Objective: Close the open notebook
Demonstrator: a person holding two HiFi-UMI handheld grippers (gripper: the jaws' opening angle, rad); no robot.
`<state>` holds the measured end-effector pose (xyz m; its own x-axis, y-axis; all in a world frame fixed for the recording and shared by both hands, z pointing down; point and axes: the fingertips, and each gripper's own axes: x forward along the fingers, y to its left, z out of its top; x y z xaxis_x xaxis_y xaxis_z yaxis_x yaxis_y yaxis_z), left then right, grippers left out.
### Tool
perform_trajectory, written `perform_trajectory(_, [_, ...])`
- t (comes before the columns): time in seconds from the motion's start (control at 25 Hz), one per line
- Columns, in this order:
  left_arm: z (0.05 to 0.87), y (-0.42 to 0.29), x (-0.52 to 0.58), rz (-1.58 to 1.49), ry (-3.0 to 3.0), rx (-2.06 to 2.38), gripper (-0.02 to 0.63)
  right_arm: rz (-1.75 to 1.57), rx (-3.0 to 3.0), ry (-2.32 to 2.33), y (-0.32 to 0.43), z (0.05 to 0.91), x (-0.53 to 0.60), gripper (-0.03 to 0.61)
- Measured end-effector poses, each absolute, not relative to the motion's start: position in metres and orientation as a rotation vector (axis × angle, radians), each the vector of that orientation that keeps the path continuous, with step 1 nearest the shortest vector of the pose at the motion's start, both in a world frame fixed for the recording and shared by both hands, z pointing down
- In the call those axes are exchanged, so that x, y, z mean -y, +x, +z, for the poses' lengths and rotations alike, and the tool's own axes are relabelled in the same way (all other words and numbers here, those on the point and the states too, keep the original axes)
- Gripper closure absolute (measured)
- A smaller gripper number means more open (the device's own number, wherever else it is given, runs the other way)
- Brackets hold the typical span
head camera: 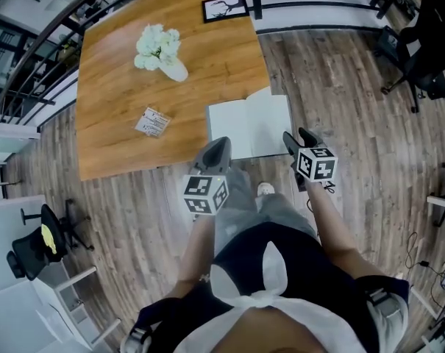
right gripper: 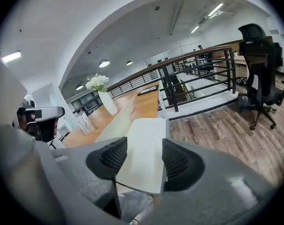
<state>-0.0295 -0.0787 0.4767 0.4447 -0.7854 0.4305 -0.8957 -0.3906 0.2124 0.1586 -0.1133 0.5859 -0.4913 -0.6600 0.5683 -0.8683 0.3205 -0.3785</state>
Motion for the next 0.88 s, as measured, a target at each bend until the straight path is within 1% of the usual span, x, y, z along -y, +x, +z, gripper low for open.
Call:
perform_trajectory(0.6, [0.506, -0.024, 0.089, 0.407, 2.27, 1.322, 0.594, 1.039, 2.189, 1.326, 0.163, 0.642, 0.121, 0.348])
perform_trajectory(0.88, [0.513, -0.018, 0.084, 0.41, 2.27, 1.289, 0.594, 1.133, 2.153, 1.318, 0.165, 0.662, 0.116, 0.348])
